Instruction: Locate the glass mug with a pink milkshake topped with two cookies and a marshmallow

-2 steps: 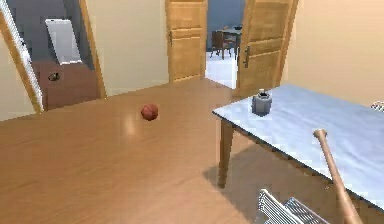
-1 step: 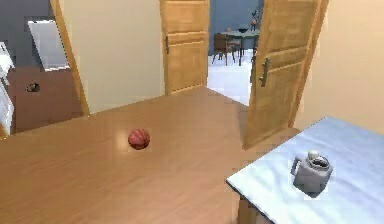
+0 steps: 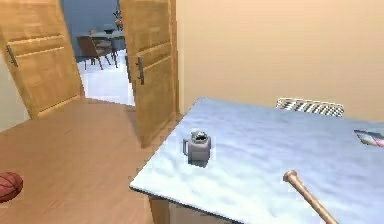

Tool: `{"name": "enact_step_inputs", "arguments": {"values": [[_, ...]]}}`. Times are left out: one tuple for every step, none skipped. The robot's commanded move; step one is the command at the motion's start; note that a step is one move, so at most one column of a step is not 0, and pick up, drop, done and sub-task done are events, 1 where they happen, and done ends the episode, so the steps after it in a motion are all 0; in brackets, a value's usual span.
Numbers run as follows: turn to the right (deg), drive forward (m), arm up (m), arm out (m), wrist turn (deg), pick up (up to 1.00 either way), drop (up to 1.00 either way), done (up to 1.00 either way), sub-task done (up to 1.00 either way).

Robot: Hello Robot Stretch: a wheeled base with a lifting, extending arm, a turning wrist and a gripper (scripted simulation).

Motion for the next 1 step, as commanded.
{"name": "enact_step_inputs", "arguments": {"values": [[0.0,0.00,0.00,0.00,0.0,0.00,0.00,1.00,0.00]]}}
